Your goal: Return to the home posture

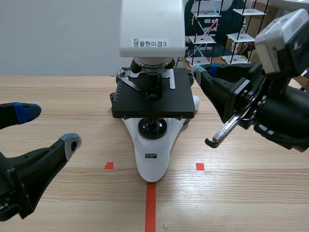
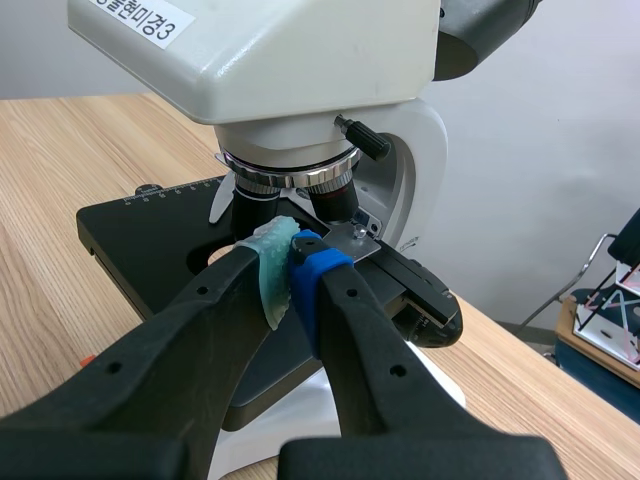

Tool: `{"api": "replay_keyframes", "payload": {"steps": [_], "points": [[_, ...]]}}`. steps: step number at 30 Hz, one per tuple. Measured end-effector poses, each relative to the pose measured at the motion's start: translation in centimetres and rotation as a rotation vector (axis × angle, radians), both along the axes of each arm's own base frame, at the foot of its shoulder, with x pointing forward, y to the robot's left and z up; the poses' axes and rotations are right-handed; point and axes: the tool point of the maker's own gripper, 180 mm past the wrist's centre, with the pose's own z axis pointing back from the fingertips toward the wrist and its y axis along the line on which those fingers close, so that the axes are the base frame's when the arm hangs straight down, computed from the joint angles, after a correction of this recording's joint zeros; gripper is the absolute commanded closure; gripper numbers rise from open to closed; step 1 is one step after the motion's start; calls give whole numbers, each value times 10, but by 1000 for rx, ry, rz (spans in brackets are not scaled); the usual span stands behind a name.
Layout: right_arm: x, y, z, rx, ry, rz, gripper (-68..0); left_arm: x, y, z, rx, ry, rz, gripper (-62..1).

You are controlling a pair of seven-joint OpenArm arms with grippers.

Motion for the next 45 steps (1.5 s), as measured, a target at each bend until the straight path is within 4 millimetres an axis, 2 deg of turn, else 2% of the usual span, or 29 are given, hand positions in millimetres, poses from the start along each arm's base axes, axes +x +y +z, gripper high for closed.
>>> {"api": "replay_keyframes", "payload": {"steps": [21, 23, 27, 35, 40, 45], "points": [[0, 0, 0, 0, 0, 0, -13, 0, 0, 0, 0, 0, 0, -566], [0, 0, 0, -1, 1, -1, -53, 0, 0, 0, 0, 0, 0, -566], [-3, -2, -5, -3, 17, -8, -173, 0, 0, 0, 0, 0, 0, -566], [-16, -35, -31, -30, 108, -106, -428, 0, 0, 1, -2, -2, 0, -566], [-36, -52, -52, -47, 212, -120, -525, 0, 0, 1, -2, -3, 0, -566], [-58, -67, -64, -70, 295, -132, -572, 0, 0, 1, -2, -3, 0, -566]]}}
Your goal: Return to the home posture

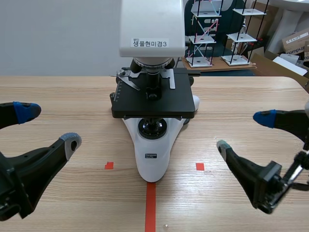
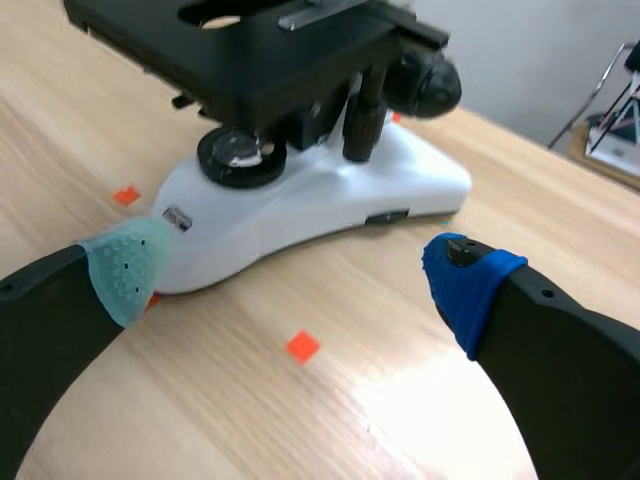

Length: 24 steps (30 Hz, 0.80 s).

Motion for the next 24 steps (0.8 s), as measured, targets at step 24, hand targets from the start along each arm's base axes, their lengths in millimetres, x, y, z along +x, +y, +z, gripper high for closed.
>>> {"api": "replay_keyframes", "payload": {"steps": [24], "points": [[-31, -6, 38, -6, 0, -11, -583, 0, 0, 0, -1, -1, 0, -566]]}}
